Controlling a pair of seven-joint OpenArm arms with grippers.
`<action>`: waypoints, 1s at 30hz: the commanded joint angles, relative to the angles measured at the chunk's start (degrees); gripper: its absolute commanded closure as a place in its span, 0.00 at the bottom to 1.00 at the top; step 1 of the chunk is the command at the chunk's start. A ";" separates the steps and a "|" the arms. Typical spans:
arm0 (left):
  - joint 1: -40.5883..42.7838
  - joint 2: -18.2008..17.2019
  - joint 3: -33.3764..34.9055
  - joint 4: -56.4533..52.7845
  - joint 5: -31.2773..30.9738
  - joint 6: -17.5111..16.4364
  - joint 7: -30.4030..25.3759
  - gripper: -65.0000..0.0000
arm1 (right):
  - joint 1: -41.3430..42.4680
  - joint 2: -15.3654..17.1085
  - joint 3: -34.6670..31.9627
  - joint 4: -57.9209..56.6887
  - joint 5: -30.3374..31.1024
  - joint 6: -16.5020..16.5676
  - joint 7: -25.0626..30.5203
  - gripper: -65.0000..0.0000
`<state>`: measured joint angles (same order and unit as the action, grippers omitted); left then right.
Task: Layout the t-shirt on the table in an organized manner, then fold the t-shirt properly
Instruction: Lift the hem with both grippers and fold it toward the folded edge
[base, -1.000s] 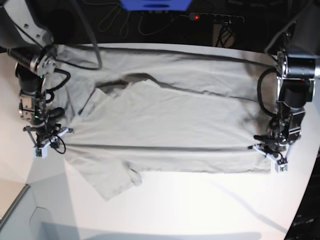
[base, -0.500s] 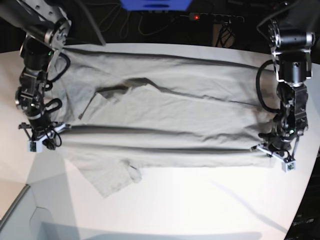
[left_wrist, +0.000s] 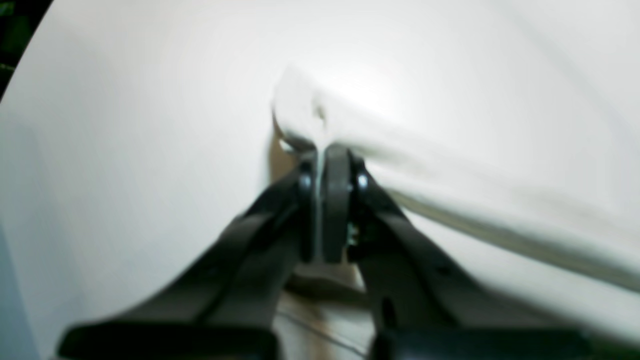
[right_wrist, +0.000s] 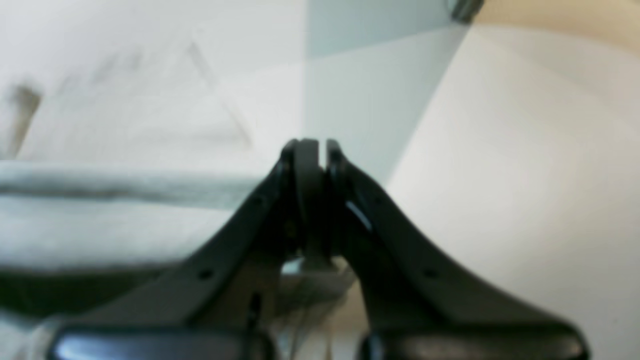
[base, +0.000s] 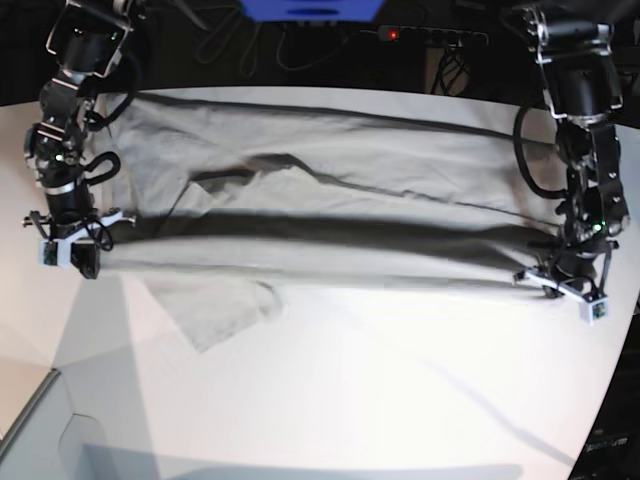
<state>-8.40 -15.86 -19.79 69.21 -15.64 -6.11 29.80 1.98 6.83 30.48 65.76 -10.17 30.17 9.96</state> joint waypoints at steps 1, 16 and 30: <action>-0.43 -0.89 -1.00 2.75 -0.23 -0.09 -1.63 1.00 | -0.18 0.86 0.16 2.07 0.90 0.73 1.69 0.99; 8.36 0.69 -1.70 6.09 -0.23 -0.18 -1.63 1.00 | -7.12 0.86 -0.28 3.30 6.53 0.73 1.25 0.99; 11.00 0.69 -1.62 6.79 -0.23 -0.26 0.66 0.94 | -7.74 0.86 -0.37 3.47 6.17 6.35 -1.12 0.75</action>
<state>3.14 -14.28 -21.02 75.02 -15.70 -6.24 31.35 -6.09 6.85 29.87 68.20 -4.73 34.68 7.25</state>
